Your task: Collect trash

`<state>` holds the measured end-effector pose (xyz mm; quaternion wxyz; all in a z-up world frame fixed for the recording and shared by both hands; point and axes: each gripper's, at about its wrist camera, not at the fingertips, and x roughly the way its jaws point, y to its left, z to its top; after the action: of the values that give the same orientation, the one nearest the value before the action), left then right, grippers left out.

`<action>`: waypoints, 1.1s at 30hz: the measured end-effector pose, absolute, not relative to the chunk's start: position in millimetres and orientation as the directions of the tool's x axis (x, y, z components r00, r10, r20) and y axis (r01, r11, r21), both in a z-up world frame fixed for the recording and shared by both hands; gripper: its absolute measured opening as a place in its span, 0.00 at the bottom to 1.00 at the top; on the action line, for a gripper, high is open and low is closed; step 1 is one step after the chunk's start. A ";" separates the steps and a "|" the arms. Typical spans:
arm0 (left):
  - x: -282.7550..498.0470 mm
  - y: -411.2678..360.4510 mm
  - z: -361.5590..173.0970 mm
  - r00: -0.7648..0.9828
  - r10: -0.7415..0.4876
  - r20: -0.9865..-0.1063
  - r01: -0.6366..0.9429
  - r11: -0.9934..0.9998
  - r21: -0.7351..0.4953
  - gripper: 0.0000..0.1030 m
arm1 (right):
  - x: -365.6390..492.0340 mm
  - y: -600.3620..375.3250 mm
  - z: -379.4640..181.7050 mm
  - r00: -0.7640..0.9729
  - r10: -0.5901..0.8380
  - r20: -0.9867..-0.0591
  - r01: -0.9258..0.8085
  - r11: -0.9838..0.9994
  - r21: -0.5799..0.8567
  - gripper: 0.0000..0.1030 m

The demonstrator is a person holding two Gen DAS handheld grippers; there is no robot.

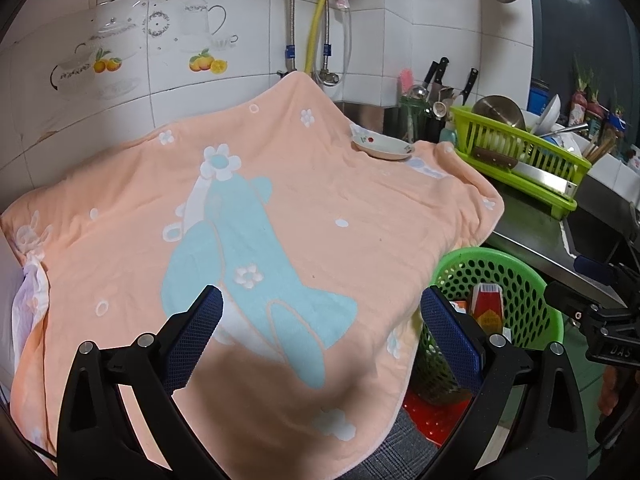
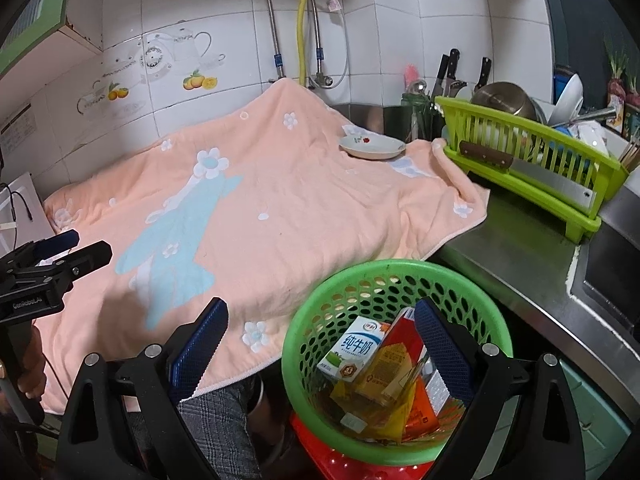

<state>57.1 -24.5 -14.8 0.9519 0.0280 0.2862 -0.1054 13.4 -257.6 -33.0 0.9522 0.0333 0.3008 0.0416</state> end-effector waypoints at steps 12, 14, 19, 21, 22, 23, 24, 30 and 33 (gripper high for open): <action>57.7 -36.3 -4.8 0.835 -0.196 -0.515 0.237 0.971 0.014 0.95 | 6.5 -262.7 -22.9 0.841 0.048 -0.539 -0.002 0.996 0.086 0.90; 56.4 -37.1 -4.9 0.836 -0.197 -0.512 0.237 0.971 0.014 0.95 | 5.6 -264.4 -22.2 0.842 0.042 -0.537 0.008 0.996 0.090 0.90; 56.0 -40.1 -3.6 0.836 -0.203 -0.509 0.244 0.970 0.014 0.95 | 5.6 -266.6 -22.0 0.843 0.030 -0.536 0.023 0.995 0.093 0.90; 55.5 -41.5 -2.5 0.837 -0.205 -0.507 0.248 0.969 0.018 0.95 | 5.0 -266.9 -21.6 0.844 0.027 -0.535 0.028 0.995 0.095 0.90; 55.3 -42.4 -1.8 0.838 -0.208 -0.505 0.250 0.968 0.016 0.95 | 4.8 -267.0 -21.3 0.845 0.025 -0.534 0.030 0.995 0.095 0.90; 55.2 -43.4 -1.4 0.838 -0.210 -0.504 0.251 0.968 0.014 0.95 | 4.7 -267.2 -21.2 0.845 0.023 -0.534 0.033 0.995 0.094 0.90; 55.5 -44.3 -1.0 0.837 -0.213 -0.504 0.253 0.967 0.013 0.95 | 4.7 -267.2 -20.9 0.845 0.021 -0.534 0.035 0.995 0.094 0.90; 54.0 -47.2 0.4 0.837 -0.223 -0.500 0.261 0.965 0.006 0.95 | 3.8 -270.3 -21.3 0.846 0.018 -0.532 0.043 0.994 0.102 0.90; 53.1 -47.1 0.6 0.843 -0.218 -0.492 0.256 0.967 0.011 0.95 | 3.6 -270.2 -21.1 0.847 0.021 -0.531 0.040 0.994 0.104 0.90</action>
<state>53.1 -47.1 0.6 0.9591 0.0380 0.2518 -0.1237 3.6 -270.2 -21.1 0.9594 0.0558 0.2765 -0.0049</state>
